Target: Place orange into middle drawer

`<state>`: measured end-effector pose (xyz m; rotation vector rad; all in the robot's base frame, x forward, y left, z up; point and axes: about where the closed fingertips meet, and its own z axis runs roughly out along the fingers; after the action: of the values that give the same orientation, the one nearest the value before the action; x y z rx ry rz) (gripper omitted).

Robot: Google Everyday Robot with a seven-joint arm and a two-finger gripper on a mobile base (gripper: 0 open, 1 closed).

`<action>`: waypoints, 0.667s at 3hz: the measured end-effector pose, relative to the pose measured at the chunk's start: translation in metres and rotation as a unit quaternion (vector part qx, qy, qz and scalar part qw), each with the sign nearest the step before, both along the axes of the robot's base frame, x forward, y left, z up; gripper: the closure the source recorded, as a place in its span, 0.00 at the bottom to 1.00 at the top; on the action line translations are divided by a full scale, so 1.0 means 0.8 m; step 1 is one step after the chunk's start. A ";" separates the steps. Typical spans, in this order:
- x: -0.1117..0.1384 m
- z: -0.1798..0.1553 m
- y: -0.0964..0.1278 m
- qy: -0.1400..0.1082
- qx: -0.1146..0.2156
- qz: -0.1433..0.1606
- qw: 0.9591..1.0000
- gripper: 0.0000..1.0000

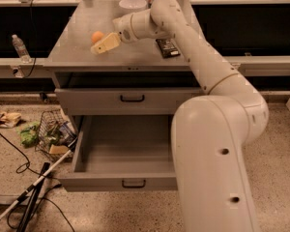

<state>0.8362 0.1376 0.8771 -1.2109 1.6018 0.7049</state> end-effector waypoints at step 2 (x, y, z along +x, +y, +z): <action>0.056 -0.026 0.039 -0.001 0.014 -0.026 1.000 0.20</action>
Offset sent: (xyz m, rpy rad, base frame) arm 0.0746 0.0274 -0.0279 0.0277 0.0000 -0.1027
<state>0.8813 0.1687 0.8564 -1.1445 1.6100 0.6902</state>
